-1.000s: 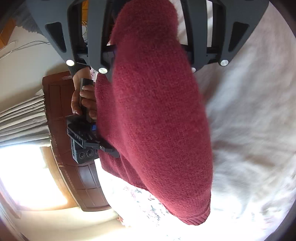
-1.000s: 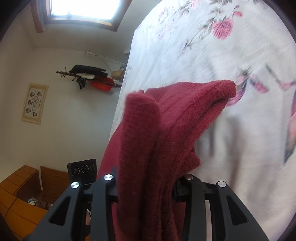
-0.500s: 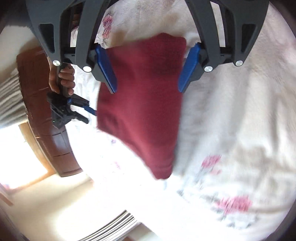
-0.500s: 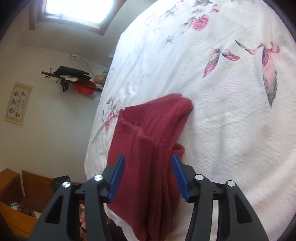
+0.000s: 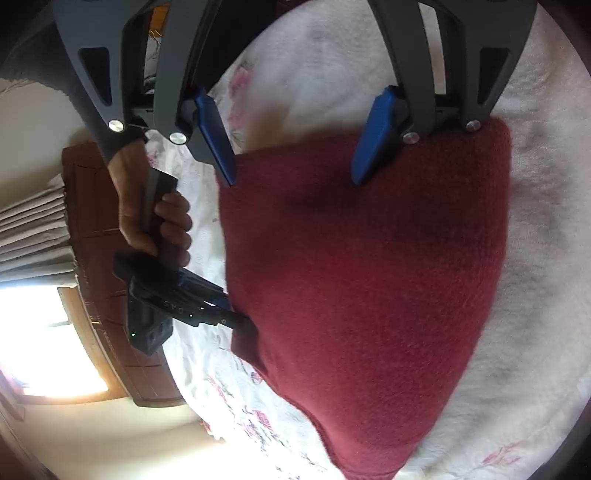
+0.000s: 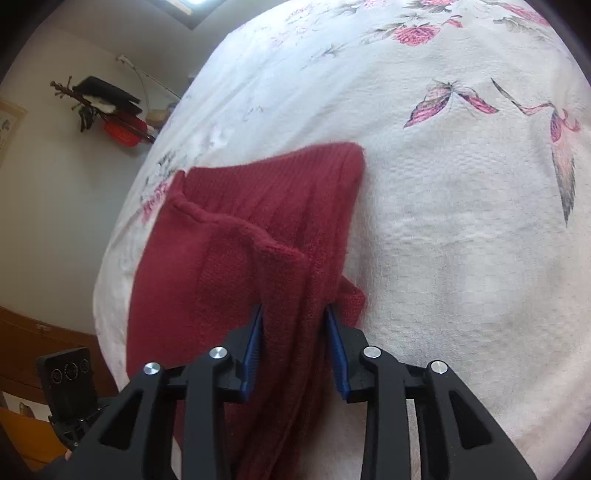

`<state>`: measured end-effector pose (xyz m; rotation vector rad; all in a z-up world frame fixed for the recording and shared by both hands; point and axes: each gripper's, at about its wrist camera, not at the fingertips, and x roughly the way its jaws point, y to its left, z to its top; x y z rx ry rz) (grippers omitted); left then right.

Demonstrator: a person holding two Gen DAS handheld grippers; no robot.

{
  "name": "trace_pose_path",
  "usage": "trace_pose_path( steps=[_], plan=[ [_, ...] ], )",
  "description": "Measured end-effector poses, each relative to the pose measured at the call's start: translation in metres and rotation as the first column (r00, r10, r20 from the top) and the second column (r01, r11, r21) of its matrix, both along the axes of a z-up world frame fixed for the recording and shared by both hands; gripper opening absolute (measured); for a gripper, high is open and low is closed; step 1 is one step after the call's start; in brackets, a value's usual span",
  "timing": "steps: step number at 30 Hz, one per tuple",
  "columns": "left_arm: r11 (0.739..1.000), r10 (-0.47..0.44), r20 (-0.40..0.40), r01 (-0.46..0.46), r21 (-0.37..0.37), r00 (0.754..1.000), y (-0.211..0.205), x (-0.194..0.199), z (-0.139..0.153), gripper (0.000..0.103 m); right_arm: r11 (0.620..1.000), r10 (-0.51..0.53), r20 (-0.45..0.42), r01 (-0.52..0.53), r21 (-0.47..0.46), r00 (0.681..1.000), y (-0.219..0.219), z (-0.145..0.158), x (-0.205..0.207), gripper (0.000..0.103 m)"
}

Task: Fold small clothes
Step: 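Lay the folded sweater flat and open the right gripper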

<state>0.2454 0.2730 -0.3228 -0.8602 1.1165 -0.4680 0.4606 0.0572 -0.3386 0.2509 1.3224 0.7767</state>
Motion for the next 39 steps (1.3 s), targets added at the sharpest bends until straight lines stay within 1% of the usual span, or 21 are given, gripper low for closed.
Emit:
trace_pose_path(
  steps=[1,4,6,8,11,12,13,15,18,19,22,24,25,27,29,30,32,34,36,37,39],
  plan=[
    [1.000,0.008,0.043,-0.008,-0.011,0.999,0.006,0.004,0.015,0.065,0.999,-0.033,0.008,0.033,0.036,0.999,-0.010,0.008,0.003,0.042],
    [0.998,0.058,0.124,-0.054,-0.036,0.991,0.033,0.033,0.040,0.069,0.987,-0.109,0.033,0.104,0.121,0.993,-0.030,0.030,0.008,0.039],
    [0.996,0.085,0.148,-0.081,-0.030,0.985,0.050,0.057,0.041,0.072,0.984,-0.073,0.047,0.065,0.167,0.996,-0.025,0.043,0.006,0.037],
    [0.997,0.074,0.124,-0.071,-0.033,0.989,0.057,0.087,0.032,0.072,0.989,-0.008,0.043,0.002,0.146,0.999,-0.006,0.044,0.004,0.035],
    [0.999,0.022,0.013,-0.022,0.033,1.000,0.059,0.133,-0.003,0.070,0.998,0.049,0.020,-0.050,0.037,0.999,0.018,0.019,0.011,0.021],
    [0.999,0.006,-0.016,-0.005,0.054,1.000,0.058,0.142,-0.014,0.066,0.998,0.049,0.029,-0.049,-0.025,0.998,0.017,0.010,0.012,0.002],
    [0.997,-0.003,-0.039,0.006,0.077,0.999,0.057,0.150,-0.021,0.065,0.997,0.045,0.041,-0.042,-0.065,0.998,0.016,0.001,0.016,0.000],
    [0.996,-0.002,-0.058,0.007,0.088,0.998,0.057,0.162,-0.021,0.063,0.999,0.017,-0.022,-0.018,-0.037,1.000,0.009,-0.012,0.026,0.000],
    [0.996,0.006,-0.023,-0.004,0.085,1.000,0.067,0.147,-0.005,0.064,0.998,0.037,0.013,-0.036,-0.048,0.999,0.010,0.007,0.018,0.000],
    [0.996,0.006,0.002,-0.006,0.088,1.000,0.072,0.135,0.002,0.065,0.998,0.049,0.040,-0.048,-0.036,0.998,0.009,0.020,0.009,0.005],
    [0.996,-0.025,0.080,0.018,0.088,0.996,0.071,0.091,0.025,0.067,0.989,0.145,0.093,-0.145,-0.002,0.985,0.015,0.051,-0.034,0.005],
    [0.991,-0.046,0.062,0.038,0.131,0.997,0.065,0.068,0.020,0.067,0.973,0.228,0.075,-0.224,-0.047,0.971,0.026,0.044,-0.062,0.005],
    [0.988,-0.044,0.037,0.038,0.151,0.998,0.064,0.061,0.011,0.067,0.963,0.257,0.075,-0.249,-0.107,0.963,0.030,0.035,-0.073,0.003],
    [0.988,-0.031,0.012,0.029,0.149,0.999,0.066,0.054,-0.007,0.066,0.948,0.262,0.102,-0.236,-0.216,0.960,0.031,0.016,-0.078,0.000],
    [0.987,-0.015,0.012,0.013,0.159,1.000,0.060,0.055,-0.015,0.066,0.961,0.213,0.061,-0.198,-0.195,0.975,0.023,0.007,-0.069,0.000],
    [0.982,-0.022,0.013,0.019,0.190,1.000,0.057,0.055,-0.014,0.067,0.964,0.198,0.049,-0.186,-0.192,0.979,0.022,0.008,-0.069,0.000],
    [0.972,-0.029,0.015,0.025,0.232,0.999,0.055,0.053,0.001,0.068,0.953,0.215,0.081,-0.191,-0.234,0.973,0.026,0.022,-0.077,0.000],
    [0.984,-0.015,0.054,0.005,0.180,0.998,0.062,0.040,0.022,0.068,0.954,0.221,0.117,-0.190,-0.230,0.968,0.024,0.043,-0.089,0.004],
    [0.986,-0.017,0.096,0.001,0.164,0.995,0.066,0.019,0.036,0.069,0.962,0.226,0.128,-0.201,-0.184,0.966,0.021,0.059,-0.105,0.004],
    [0.986,-0.021,0.083,0.007,0.166,0.996,0.065,0.011,0.033,0.069,0.962,0.233,0.115,-0.212,-0.171,0.966,0.022,0.058,-0.111,0.004],
    [0.983,-0.026,0.009,0.024,0.183,1.000,0.061,0.003,0.010,0.067,0.951,0.242,0.087,-0.218,-0.219,0.966,0.022,0.041,-0.119,0.004]
  ],
)
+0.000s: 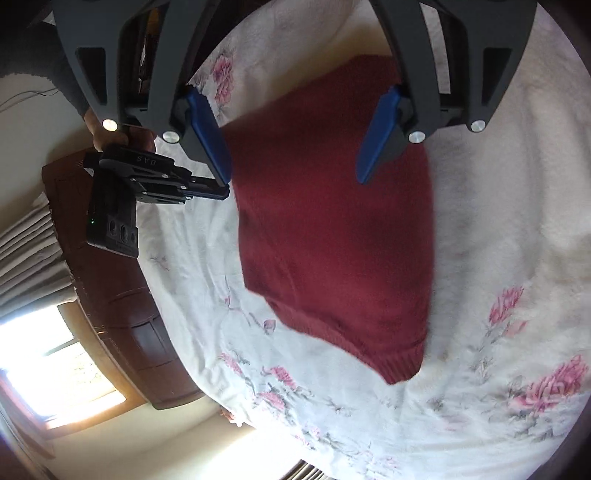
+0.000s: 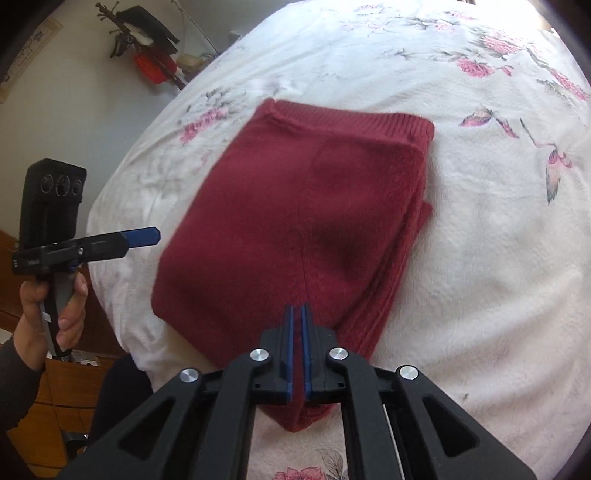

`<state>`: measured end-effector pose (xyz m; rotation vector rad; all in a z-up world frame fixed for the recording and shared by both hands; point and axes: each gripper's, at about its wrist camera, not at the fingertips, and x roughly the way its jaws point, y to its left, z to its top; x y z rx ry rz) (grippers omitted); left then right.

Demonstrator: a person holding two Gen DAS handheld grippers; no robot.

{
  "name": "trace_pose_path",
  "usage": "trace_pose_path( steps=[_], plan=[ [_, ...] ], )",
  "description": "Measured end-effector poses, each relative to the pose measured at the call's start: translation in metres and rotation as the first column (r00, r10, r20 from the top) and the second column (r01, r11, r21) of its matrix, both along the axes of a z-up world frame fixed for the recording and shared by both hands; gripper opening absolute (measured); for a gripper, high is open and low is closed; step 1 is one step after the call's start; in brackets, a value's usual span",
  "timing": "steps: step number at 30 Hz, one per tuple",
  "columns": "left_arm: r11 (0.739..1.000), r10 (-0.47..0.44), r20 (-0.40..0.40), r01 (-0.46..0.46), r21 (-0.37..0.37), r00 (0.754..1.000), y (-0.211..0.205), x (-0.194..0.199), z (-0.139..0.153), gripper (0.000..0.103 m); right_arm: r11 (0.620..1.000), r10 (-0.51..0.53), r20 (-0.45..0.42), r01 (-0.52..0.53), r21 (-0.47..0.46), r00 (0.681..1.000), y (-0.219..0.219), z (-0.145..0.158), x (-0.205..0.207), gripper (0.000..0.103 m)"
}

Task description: Fold small clothes

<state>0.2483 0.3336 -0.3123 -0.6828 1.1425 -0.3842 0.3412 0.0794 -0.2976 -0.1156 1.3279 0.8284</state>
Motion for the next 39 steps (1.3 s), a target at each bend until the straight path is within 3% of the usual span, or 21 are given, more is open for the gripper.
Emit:
trace_pose_path(
  steps=[3,7,9,13,16,20,22,24,26,28,31,34,39],
  plan=[
    [0.999,0.017,-0.026,-0.016,0.040,1.000,-0.003,-0.003,-0.022,0.067,0.997,-0.065,-0.034,0.063,-0.042,0.997,-0.005,-0.028,-0.003,0.019],
    [0.999,0.039,0.022,-0.040,0.006,0.999,0.003,-0.020,0.008,0.067,0.992,-0.123,0.008,0.123,0.017,0.992,-0.019,0.004,-0.020,0.020],
    [0.999,0.022,0.045,-0.024,0.037,0.999,-0.003,-0.036,0.016,0.069,0.989,-0.141,0.019,0.140,0.039,0.990,-0.026,0.013,-0.034,0.020],
    [0.991,-0.001,-0.104,0.015,0.132,0.995,-0.019,-0.041,-0.037,0.069,0.989,-0.127,-0.022,0.125,-0.085,0.992,-0.018,-0.033,-0.049,0.019],
    [0.993,0.051,-0.093,-0.040,0.108,0.994,-0.015,-0.042,-0.036,0.070,0.984,-0.158,-0.014,0.156,-0.089,0.987,-0.014,-0.034,-0.051,0.021],
    [0.990,0.077,-0.052,-0.070,0.122,0.996,-0.014,-0.062,-0.004,0.072,0.986,-0.144,0.073,0.150,-0.075,0.987,-0.017,0.003,-0.071,0.022],
    [0.977,0.083,-0.026,-0.076,0.199,0.996,-0.018,-0.083,0.020,0.075,0.987,-0.134,0.122,0.143,-0.068,0.983,-0.022,0.024,-0.091,0.026],
    [0.942,0.110,-0.007,-0.102,0.320,0.994,-0.024,-0.109,0.044,0.083,0.987,-0.135,0.166,0.147,-0.064,0.977,-0.024,0.047,-0.115,0.027],
    [0.909,0.118,0.047,-0.127,0.398,0.992,-0.031,-0.139,0.072,0.088,0.985,-0.145,0.214,0.160,-0.057,0.966,-0.030,0.070,-0.142,0.037],
    [0.871,0.132,0.106,-0.167,0.462,0.986,-0.045,-0.165,0.100,0.092,0.981,-0.169,0.277,0.189,-0.048,0.946,-0.040,0.095,-0.172,0.065],
    [0.833,0.151,0.158,-0.212,0.511,0.976,-0.063,-0.204,0.136,0.093,0.973,-0.204,0.340,0.229,-0.036,0.918,-0.052,0.133,-0.214,0.076],
    [0.816,0.143,0.208,-0.234,0.528,0.968,-0.082,-0.241,0.171,0.094,0.961,-0.242,0.399,0.275,-0.026,0.884,-0.060,0.170,-0.253,0.091],
    [0.769,0.170,0.313,-0.324,0.551,0.934,-0.100,-0.293,0.231,0.096,0.942,-0.286,0.489,0.334,-0.012,0.824,-0.070,0.226,-0.300,0.099]
  ],
)
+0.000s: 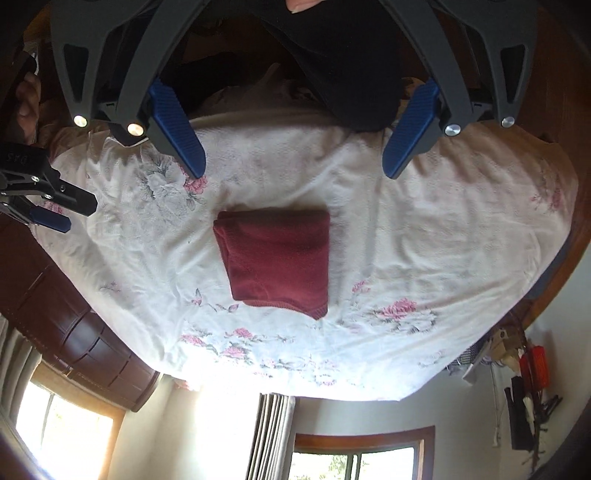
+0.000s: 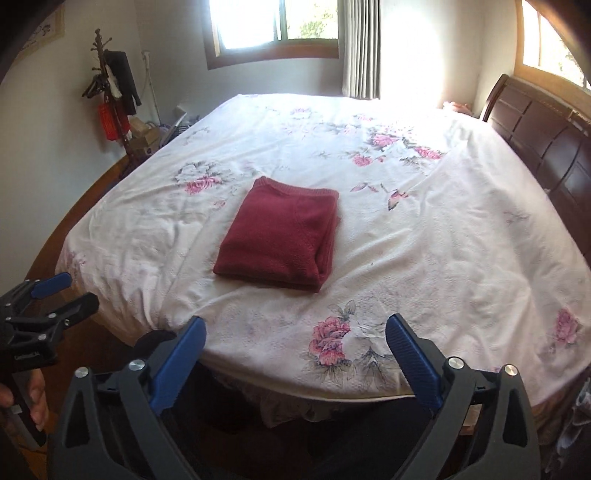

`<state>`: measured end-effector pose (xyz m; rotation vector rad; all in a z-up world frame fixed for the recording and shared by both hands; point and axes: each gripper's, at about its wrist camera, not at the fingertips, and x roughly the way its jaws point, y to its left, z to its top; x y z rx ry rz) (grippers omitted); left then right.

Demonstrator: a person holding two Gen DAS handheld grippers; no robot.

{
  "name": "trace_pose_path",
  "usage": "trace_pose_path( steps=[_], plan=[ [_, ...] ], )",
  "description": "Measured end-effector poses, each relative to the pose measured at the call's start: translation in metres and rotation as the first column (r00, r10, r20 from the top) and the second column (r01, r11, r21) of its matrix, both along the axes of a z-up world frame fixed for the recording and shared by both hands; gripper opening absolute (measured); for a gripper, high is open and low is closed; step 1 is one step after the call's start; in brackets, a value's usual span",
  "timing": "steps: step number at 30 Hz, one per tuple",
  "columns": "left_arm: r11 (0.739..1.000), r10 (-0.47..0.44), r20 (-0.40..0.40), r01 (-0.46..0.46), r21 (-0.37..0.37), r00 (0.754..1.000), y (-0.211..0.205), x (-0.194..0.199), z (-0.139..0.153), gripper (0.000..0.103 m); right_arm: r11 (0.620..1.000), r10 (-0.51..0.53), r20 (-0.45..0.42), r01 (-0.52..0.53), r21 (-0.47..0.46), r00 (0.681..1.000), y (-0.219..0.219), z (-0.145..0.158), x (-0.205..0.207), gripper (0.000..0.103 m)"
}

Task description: Fold small clothes

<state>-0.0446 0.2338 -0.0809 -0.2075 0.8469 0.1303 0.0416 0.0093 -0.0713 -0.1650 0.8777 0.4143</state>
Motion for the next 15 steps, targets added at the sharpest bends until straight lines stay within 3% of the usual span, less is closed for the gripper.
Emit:
trace_pose_path(
  steps=[7,10,15],
  plan=[
    [0.999,0.024,0.068,-0.026,0.033,0.997,-0.020,-0.052,0.067,0.100,0.999,-0.048,0.124,0.050,-0.012,0.991,-0.008,0.054,-0.048,0.099],
    [0.999,0.011,0.034,-0.012,0.033,0.999,-0.025,-0.067,0.084,0.100,0.997,-0.074,0.132,0.068,0.044,0.988,-0.019,0.072,-0.064,0.099],
    [1.000,0.000,0.082,-0.003,0.030,0.997,-0.038,-0.096,0.102,0.100,0.994,-0.098,0.187,0.089,0.059,0.977,-0.032,0.094,-0.091,0.099]
  ],
)
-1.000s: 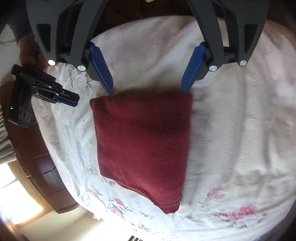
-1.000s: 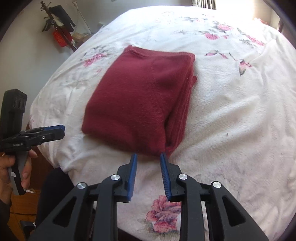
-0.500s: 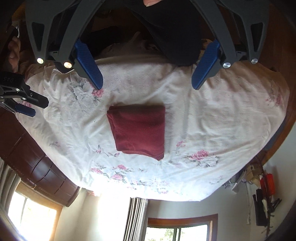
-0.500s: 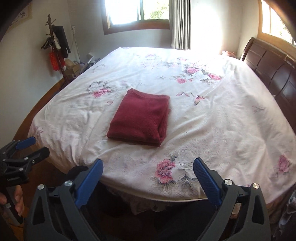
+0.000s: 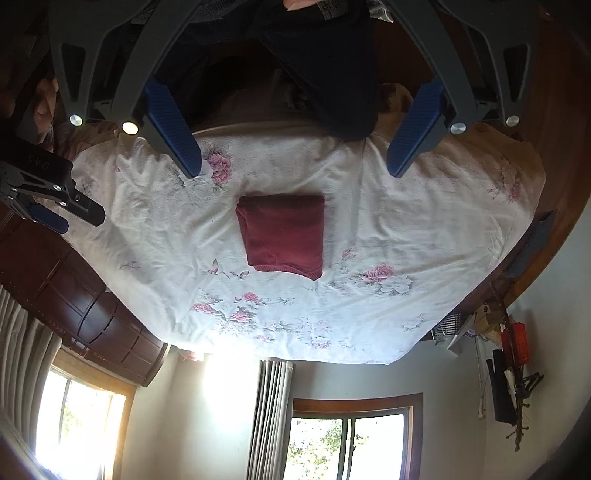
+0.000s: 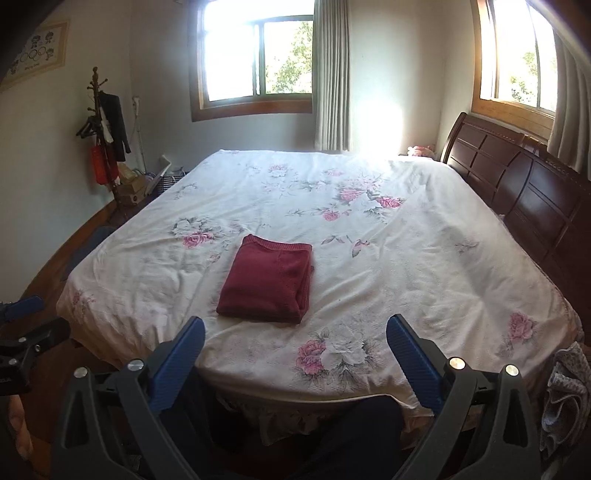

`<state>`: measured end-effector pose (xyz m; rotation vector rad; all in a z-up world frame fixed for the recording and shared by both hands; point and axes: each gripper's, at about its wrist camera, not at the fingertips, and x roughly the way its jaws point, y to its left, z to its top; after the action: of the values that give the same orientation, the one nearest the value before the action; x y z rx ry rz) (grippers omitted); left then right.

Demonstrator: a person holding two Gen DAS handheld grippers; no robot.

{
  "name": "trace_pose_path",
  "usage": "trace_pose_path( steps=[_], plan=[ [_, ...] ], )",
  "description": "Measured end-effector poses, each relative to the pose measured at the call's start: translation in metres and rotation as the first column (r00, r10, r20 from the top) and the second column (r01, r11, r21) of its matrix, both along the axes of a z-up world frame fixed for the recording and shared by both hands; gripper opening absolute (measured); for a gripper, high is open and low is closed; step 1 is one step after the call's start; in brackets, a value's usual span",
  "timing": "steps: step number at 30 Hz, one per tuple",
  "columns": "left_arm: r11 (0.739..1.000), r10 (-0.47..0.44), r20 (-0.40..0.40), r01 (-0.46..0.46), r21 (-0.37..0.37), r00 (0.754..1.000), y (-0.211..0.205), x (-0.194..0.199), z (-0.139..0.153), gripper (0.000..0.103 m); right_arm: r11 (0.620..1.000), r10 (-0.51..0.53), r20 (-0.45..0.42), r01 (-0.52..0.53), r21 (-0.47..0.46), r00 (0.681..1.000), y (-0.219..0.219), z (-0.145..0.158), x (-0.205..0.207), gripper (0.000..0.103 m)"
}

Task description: Fold small clothes

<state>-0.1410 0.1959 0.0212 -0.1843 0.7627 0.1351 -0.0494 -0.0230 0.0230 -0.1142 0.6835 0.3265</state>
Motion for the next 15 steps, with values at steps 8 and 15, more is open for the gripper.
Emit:
trace_pose_path(
  steps=[8,15],
  plan=[
    [0.999,0.032,-0.037,-0.032,0.016,0.999,-0.012,-0.010,-0.017,0.100,0.999,-0.012,0.069,0.015,-0.045,0.998,0.002,0.001,-0.026,0.099],
    [0.998,0.050,-0.047,-0.048,0.040,0.998,-0.013,-0.013,-0.017,0.100,0.997,0.010,-0.054,-0.014,-0.078,0.999,0.012,-0.018,-0.022,0.099]
  ],
)
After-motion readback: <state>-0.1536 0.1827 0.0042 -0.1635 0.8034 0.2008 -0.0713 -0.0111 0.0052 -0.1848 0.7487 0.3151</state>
